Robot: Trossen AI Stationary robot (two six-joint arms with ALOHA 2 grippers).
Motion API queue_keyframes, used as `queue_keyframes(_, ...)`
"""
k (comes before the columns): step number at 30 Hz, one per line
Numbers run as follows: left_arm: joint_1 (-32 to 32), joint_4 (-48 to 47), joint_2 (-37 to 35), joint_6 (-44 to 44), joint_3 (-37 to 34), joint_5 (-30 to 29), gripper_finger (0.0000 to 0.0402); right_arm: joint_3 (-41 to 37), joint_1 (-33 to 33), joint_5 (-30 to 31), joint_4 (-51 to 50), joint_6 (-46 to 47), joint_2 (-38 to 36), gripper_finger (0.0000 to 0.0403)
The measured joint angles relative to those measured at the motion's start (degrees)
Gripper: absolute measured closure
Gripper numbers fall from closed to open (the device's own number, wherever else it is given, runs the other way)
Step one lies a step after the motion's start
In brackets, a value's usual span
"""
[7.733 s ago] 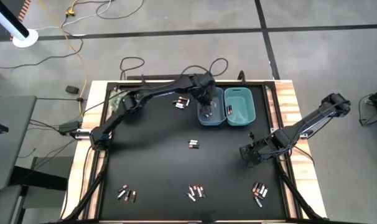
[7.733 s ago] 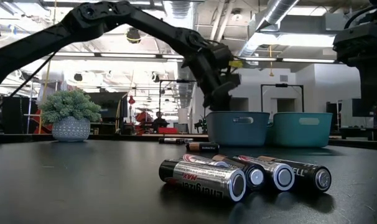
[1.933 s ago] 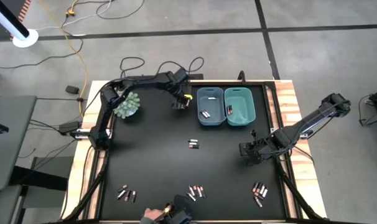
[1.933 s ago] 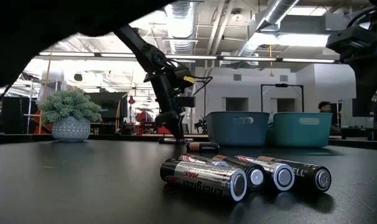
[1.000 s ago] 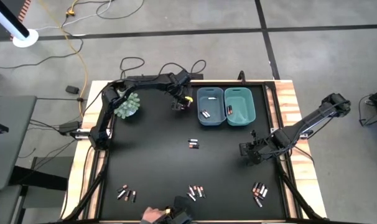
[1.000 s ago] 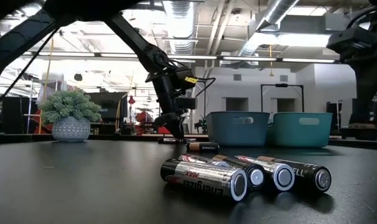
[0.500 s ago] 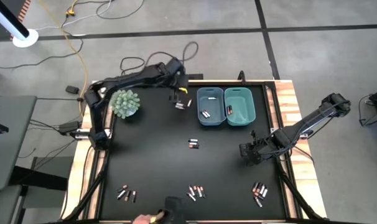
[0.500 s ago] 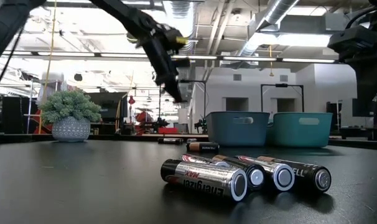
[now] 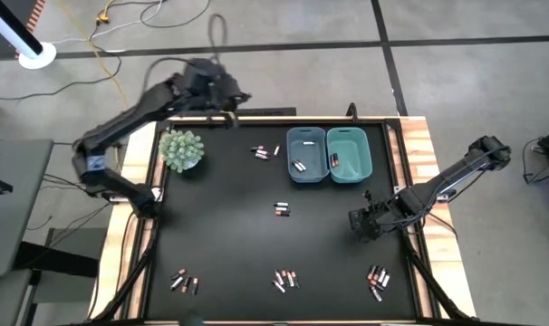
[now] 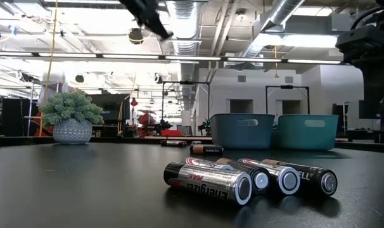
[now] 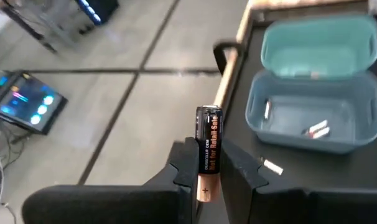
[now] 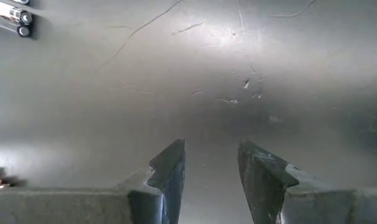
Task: Sort batteries
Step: Put the black battery into the green bin
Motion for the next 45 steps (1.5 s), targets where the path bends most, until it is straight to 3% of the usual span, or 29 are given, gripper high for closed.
queue_keyframes(6, 0.02, 4.88, -2.29, -6.23, 0.01, 5.74, 0.0365, 0.0, 0.0, 0.0, 0.0, -0.28, 0.0, 0.0239)
queue_keyframes(12, -1.5, 12.8, 6.04, -11.04, 3.04, 11.36, 0.0365, 0.0, 0.0, 0.0, 0.24, -0.41, 0.0, 0.0239)
queue_keyframes(17, -4.79, 12.85, 20.27, -10.81, 16.3, 15.51, 0.0365, 0.0, 0.0, -0.01, 0.7, -0.39, 0.0, 0.0239)
queue_keyframes(23, -7.35, 4.27, 41.3, -10.97, 42.61, 16.83, 0.0365, 0.0, 0.02, -0.01, 1.39, -0.3, 0.0, 0.0239)
queue_keyframes(24, -7.87, 5.36, 44.15, -11.09, 43.62, 17.34, 0.0365, 0.0, 0.02, -0.02, 1.48, -0.3, 0.0, 0.0239)
queue_keyframes(28, -9.61, 16.49, 46.78, -16.46, 37.23, 20.95, 0.0365, -0.04, 0.08, 0.0, 1.55, -0.34, -0.02, 0.0239)
queue_keyframes(35, -12.15, 16.06, 56.05, -16.57, 43.2, 21.4, 0.0365, -0.2, 0.13, -0.02, 3.18, -2.77, 0.92, 0.0239)
queue_keyframes(45, -15.54, 22.42, 62.74, -15.3, 42.88, 18.89, 0.0365, -0.2, 0.13, -0.04, 4.56, -3.17, 3.79, 0.0239)
